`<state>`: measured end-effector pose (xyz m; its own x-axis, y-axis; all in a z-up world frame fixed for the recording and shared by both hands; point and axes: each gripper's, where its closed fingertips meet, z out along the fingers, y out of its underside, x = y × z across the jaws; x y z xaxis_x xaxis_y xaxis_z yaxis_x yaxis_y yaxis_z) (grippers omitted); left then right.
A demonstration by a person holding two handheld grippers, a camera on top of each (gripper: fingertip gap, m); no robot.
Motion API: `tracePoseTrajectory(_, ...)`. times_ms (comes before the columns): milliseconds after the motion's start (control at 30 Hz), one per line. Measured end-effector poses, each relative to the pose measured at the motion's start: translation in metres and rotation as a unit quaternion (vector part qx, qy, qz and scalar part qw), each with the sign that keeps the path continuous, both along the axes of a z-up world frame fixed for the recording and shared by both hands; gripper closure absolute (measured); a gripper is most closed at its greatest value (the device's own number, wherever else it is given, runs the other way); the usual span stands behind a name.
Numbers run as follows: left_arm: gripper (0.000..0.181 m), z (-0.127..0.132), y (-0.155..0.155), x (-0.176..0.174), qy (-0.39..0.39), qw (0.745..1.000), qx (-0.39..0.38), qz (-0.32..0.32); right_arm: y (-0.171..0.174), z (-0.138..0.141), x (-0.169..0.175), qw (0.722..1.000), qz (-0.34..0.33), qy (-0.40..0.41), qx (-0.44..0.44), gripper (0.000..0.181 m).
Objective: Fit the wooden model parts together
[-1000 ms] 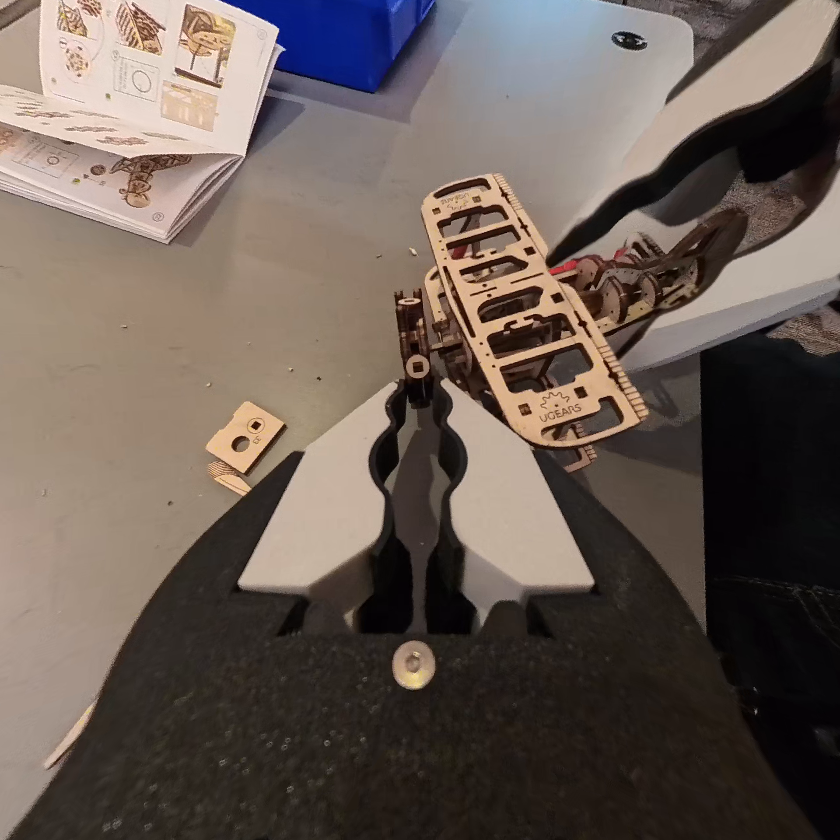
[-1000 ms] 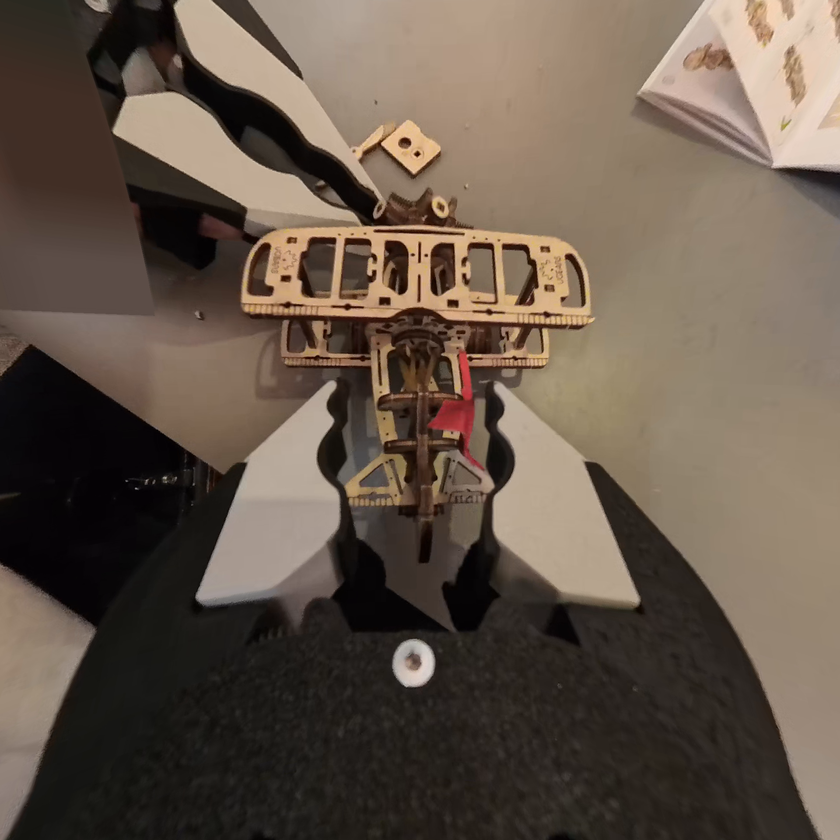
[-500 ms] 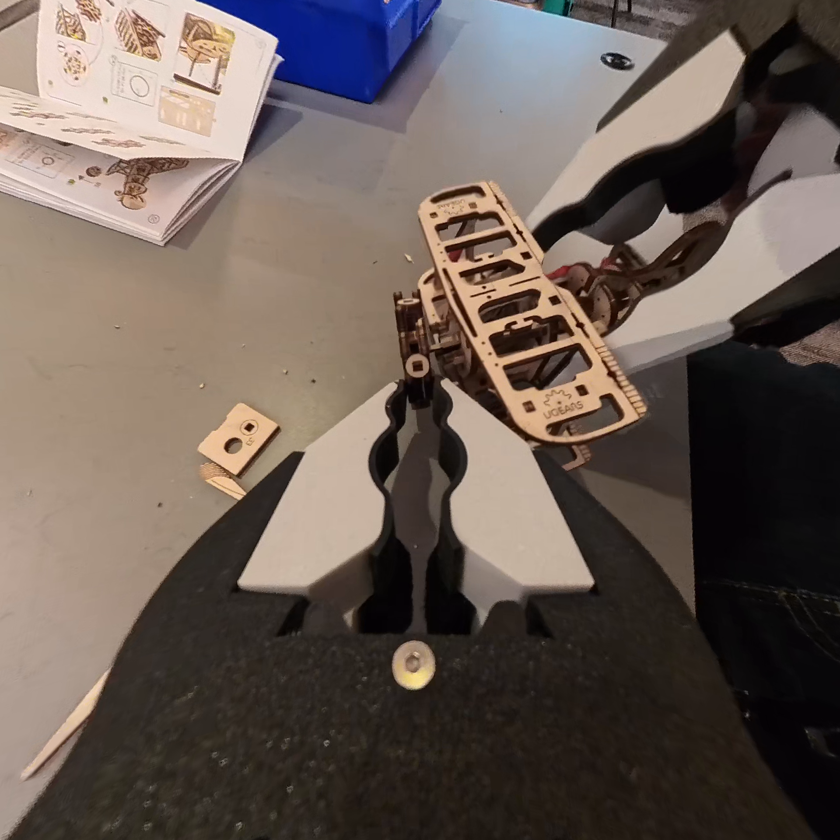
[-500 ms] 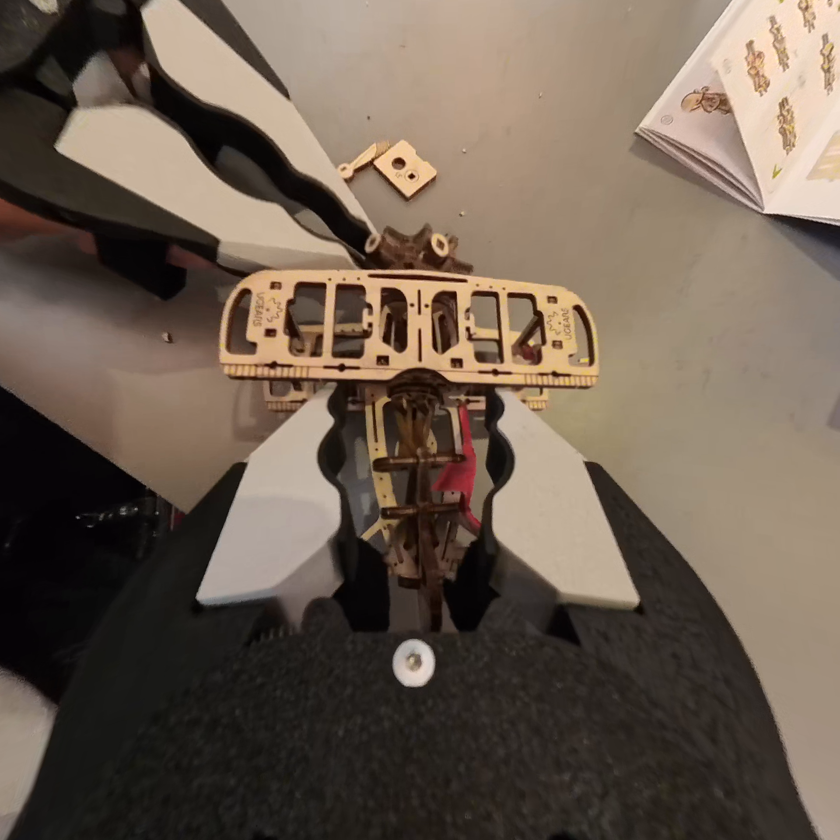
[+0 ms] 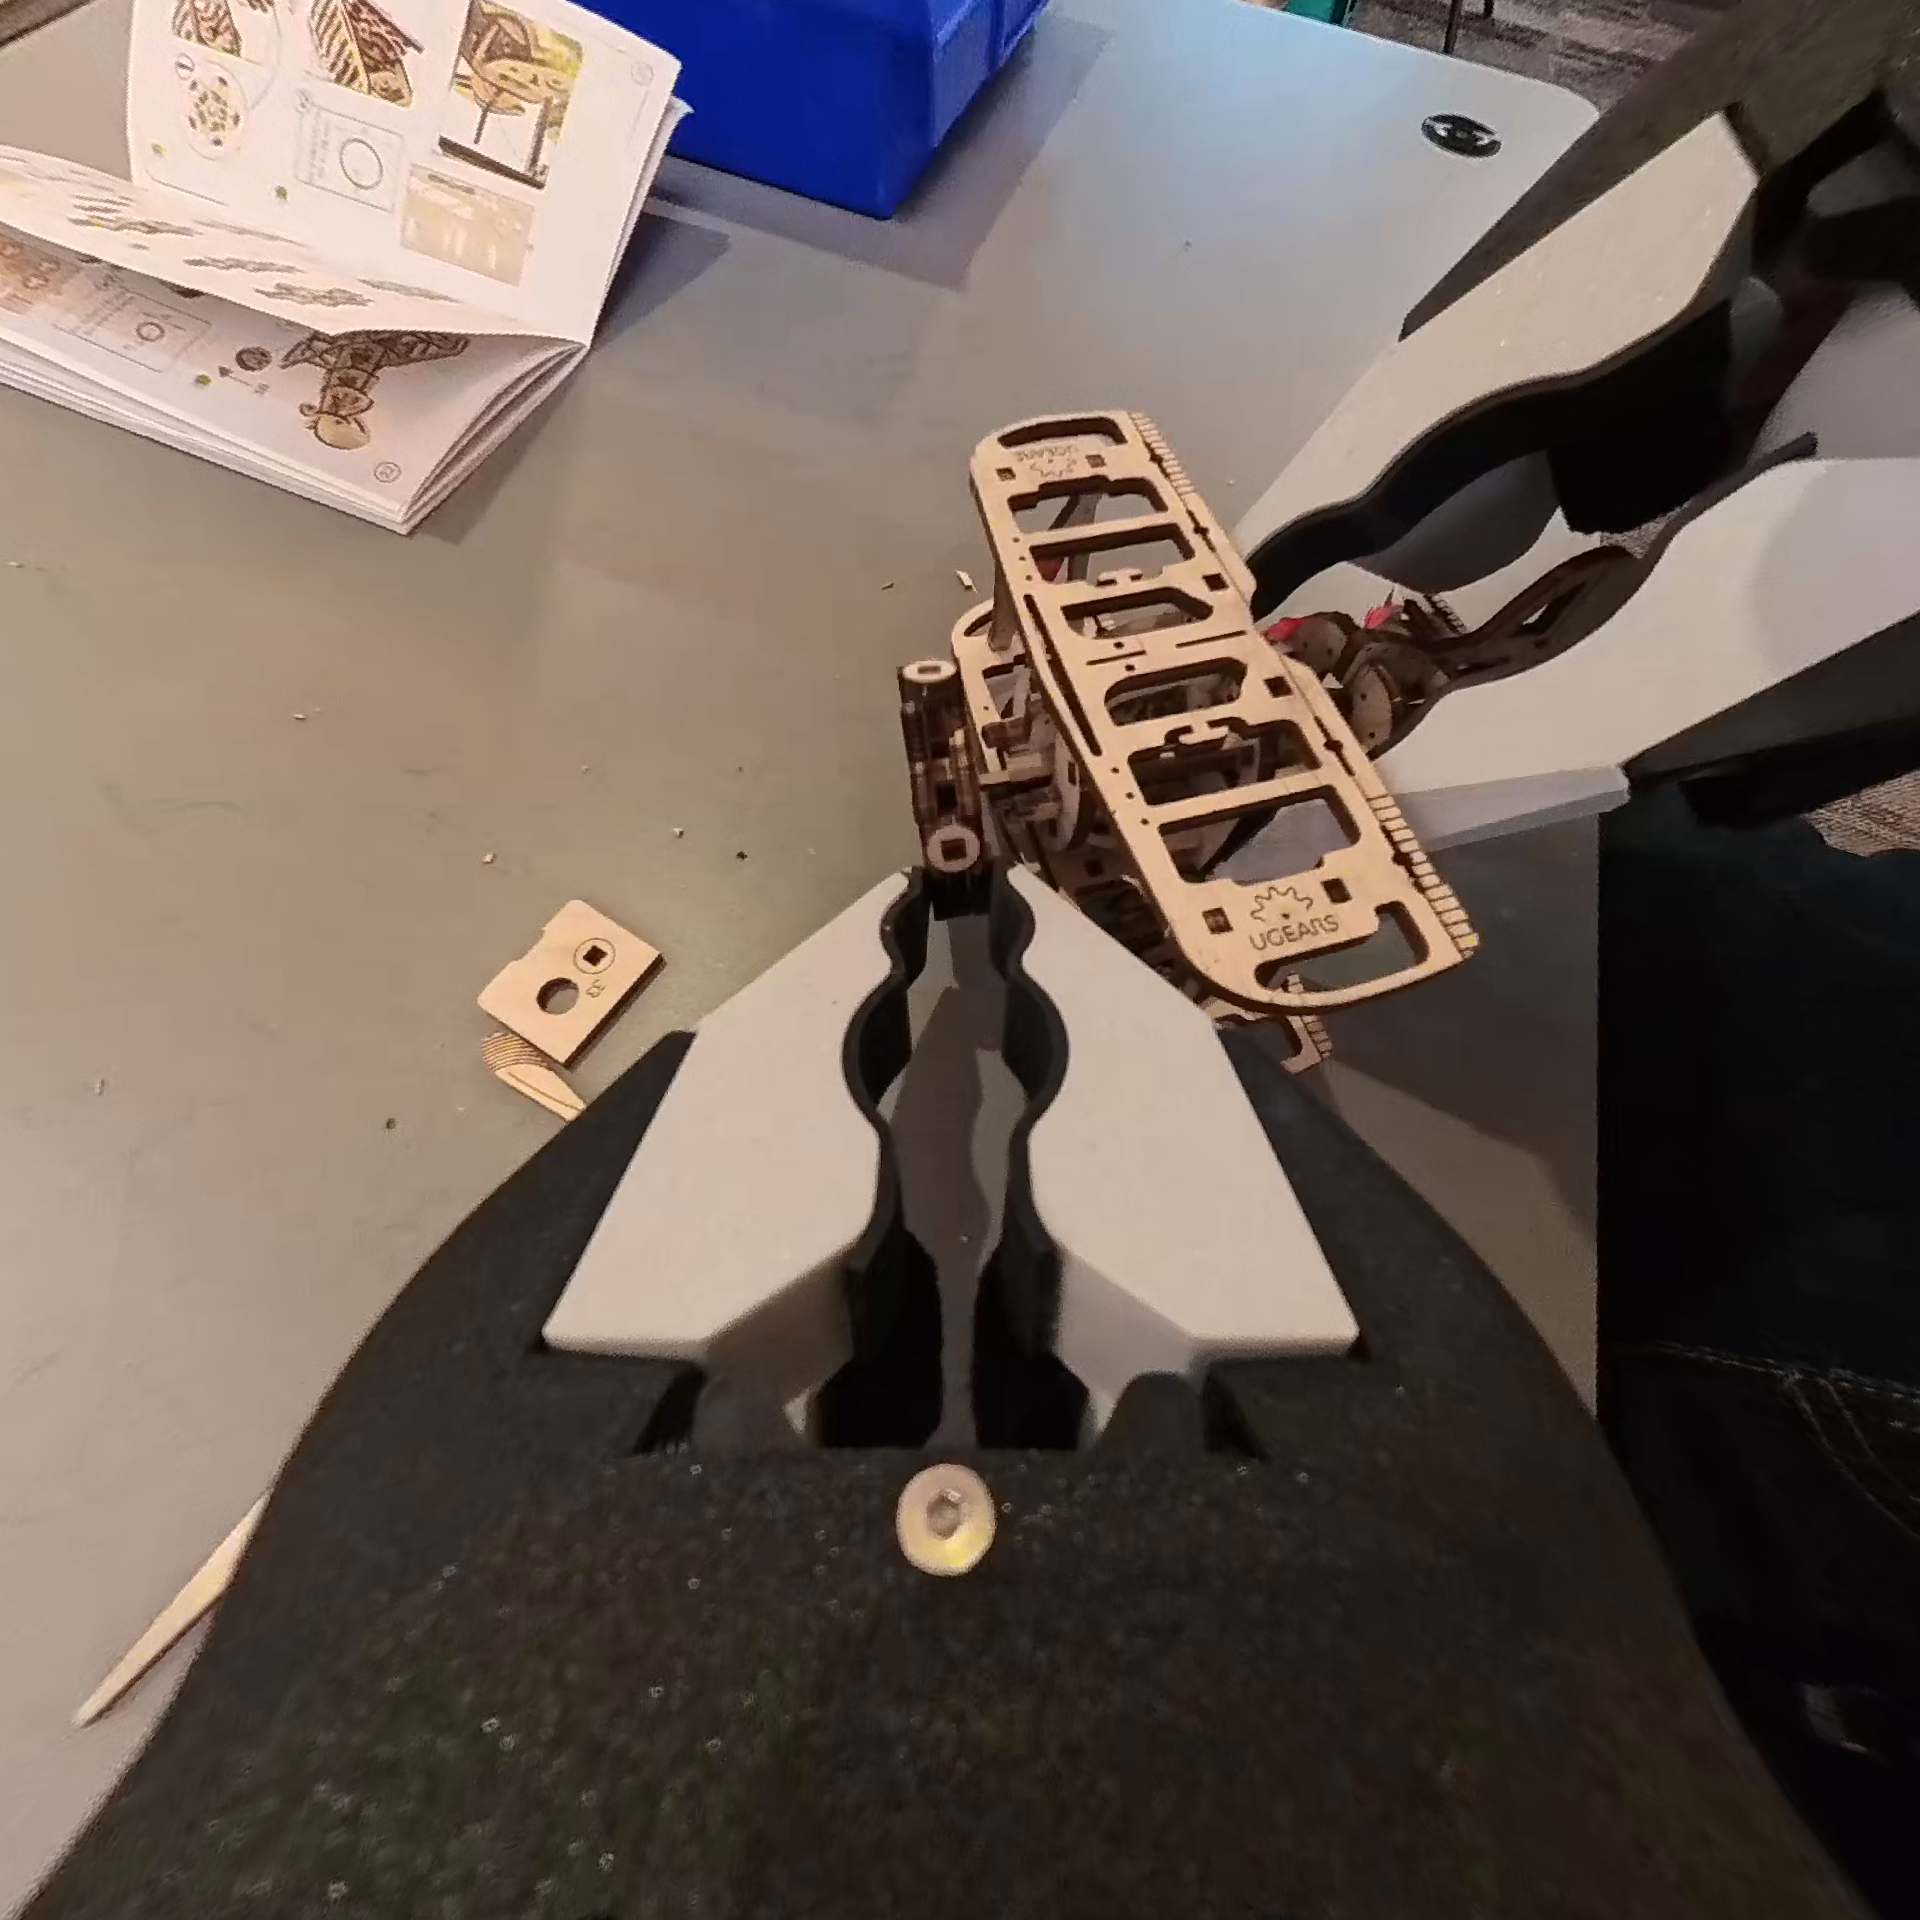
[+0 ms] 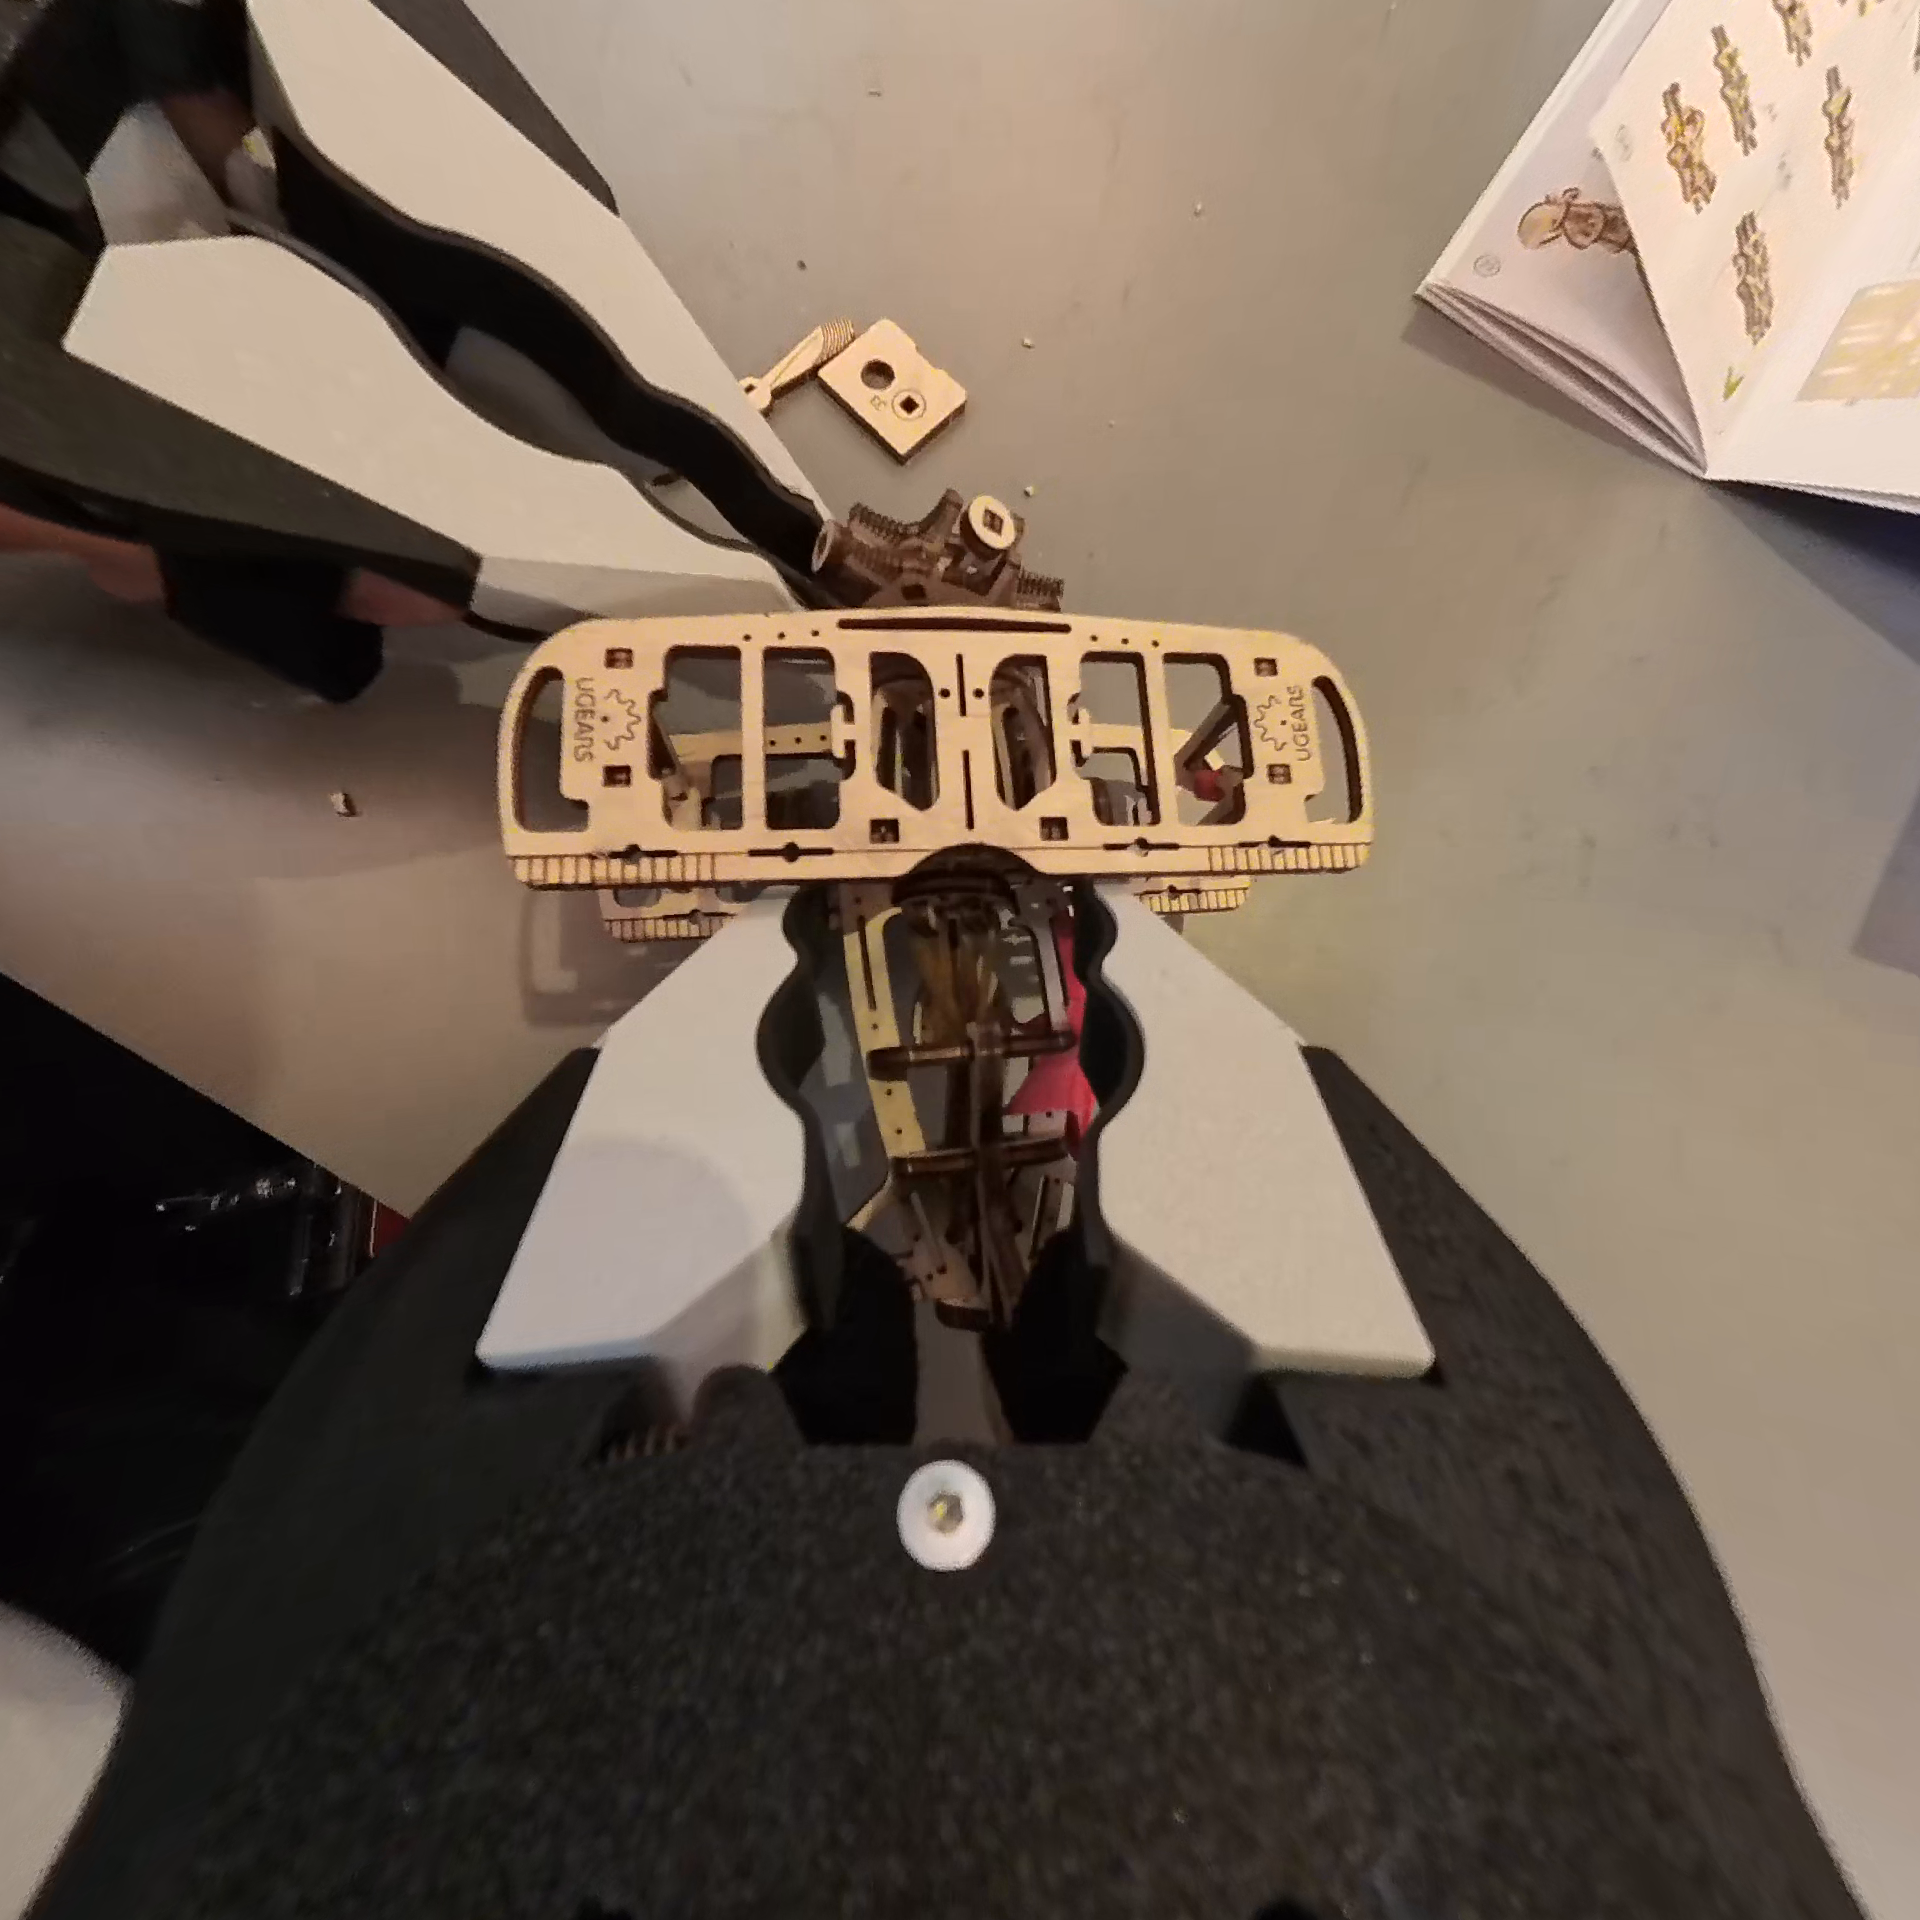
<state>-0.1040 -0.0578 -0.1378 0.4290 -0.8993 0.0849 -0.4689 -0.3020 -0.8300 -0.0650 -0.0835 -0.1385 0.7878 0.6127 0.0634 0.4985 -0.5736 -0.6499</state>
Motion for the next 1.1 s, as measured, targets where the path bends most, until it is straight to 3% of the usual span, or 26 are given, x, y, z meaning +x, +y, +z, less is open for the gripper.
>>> tracePoseTrajectory(833,0.173,0.0053,0.002,0.0019,0.01,0.997,0.077,-0.018,0.0021,-0.001,0.0007,1.0,0.0,-0.01,-0.008,0.136)
tracePoseTrajectory(933,0.173,0.0029,0.0029,0.0016,0.011,0.997,0.07,-0.024,0.0025,-0.0007,0.0006,1.0,0.005,-0.01,-0.004,0.136)
tracePoseTrajectory(1100,0.174,0.0043,0.002,0.0023,-0.031,0.999,-0.009,-0.03,0.0035,0.0001,0.0012,1.0,0.007,-0.025,-0.003,0.136)
